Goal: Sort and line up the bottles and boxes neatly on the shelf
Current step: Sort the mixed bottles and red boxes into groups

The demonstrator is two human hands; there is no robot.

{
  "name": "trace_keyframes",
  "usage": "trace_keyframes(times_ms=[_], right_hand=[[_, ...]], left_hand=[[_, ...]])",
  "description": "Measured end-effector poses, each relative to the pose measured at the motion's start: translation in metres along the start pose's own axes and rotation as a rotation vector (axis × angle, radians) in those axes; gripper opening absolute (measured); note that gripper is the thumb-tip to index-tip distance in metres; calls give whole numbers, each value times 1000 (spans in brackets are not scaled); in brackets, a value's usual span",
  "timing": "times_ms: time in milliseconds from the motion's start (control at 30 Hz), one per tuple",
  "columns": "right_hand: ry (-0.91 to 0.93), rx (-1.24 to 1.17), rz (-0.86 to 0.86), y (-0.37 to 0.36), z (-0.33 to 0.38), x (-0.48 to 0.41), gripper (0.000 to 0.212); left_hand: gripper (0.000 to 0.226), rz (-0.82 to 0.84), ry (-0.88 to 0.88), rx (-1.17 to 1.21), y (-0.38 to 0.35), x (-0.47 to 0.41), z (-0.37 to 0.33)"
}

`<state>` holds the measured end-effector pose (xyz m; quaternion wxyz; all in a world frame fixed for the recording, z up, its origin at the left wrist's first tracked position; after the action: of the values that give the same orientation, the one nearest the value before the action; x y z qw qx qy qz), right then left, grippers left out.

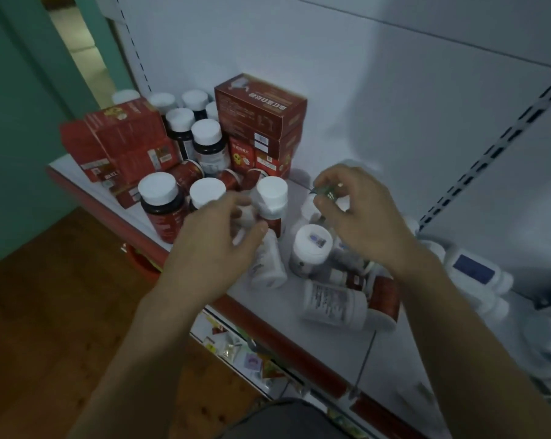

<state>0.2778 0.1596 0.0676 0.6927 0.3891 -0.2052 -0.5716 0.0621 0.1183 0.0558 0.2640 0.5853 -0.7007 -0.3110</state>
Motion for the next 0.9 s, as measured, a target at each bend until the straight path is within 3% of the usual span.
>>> trace_keyframes(times_ms=[167, 300, 367, 500, 567, 800, 900], right_hand=[[102, 151, 361, -36, -12, -77, 40], [191, 386, 579, -69, -16, -102, 72], [237, 491, 629, -83, -13, -106, 75], [254, 506, 534, -95, -7, -108, 18], [348, 482, 384, -96, -2, -107, 9], [378, 536, 302, -87, -21, -104, 60], [301, 448, 318, -85, -34, -104, 51]], left_hand=[[27, -86, -130, -223, 62, -42, -22], [32, 234, -102, -479, 47, -93, -10], [35, 420, -84, -570, 34, -101, -6], [31, 503, -158, -586, 23, -99, -6], [29, 491, -188, -577, 21, -95, -5], [43, 401, -206, -576, 29, -86, -9], [41, 332, -260, -536, 30, -85, -26]])
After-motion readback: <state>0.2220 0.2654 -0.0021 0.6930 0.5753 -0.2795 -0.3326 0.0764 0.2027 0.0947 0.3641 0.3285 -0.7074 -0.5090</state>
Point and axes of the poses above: each hand's wrist, its own x-axis away from the middle knuckle, its own y-axis out of the back of the hand, z = x × y, the point moved 7 cm from there along -x, towards the middle knuckle, and after that the axes turned 9 degrees about z, right-handed, at the moved point
